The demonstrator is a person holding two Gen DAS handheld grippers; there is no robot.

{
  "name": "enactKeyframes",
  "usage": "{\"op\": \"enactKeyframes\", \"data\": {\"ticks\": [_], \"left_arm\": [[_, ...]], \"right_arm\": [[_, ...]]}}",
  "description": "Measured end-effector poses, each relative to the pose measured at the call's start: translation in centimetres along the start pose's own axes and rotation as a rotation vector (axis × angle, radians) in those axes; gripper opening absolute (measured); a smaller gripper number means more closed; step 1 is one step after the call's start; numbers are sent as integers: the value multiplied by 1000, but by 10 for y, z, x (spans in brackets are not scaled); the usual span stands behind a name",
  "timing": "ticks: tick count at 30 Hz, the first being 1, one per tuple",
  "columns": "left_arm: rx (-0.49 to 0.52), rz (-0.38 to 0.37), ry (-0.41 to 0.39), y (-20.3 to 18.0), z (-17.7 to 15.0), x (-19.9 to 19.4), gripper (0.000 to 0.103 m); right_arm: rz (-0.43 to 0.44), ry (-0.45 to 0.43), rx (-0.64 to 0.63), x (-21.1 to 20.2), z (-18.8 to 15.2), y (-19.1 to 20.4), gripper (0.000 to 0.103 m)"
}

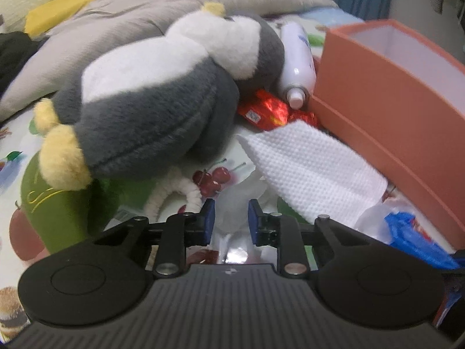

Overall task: Organize soft objects
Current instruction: 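Close the left tool on the clear plastic wrapper while the right tool holds the blue bag, then carry the blue bag with the right tool while the left tool carries the wrapper to the box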

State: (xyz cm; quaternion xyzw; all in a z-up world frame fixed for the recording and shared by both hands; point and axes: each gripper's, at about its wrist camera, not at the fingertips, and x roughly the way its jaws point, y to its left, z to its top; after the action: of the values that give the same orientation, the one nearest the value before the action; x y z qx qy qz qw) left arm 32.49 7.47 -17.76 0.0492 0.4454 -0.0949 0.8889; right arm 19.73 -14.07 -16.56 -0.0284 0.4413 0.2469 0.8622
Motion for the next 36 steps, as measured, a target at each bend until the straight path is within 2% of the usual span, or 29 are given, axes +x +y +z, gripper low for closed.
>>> {"op": "enactKeyframes", "data": {"ticks": [12,30,36], "left_arm": [[-182,28,-74,-1,-11,-59,28],[-471,8,-109,-30,-80,-126,28],[-522,-3,-139,-36,-82,-146,28]], "right_arm": [[0,-55,-4,-20,9,5,9],[-18,-92,19,-46,1,12,9],[-10,-134,15,-64,7,13,9]]}}
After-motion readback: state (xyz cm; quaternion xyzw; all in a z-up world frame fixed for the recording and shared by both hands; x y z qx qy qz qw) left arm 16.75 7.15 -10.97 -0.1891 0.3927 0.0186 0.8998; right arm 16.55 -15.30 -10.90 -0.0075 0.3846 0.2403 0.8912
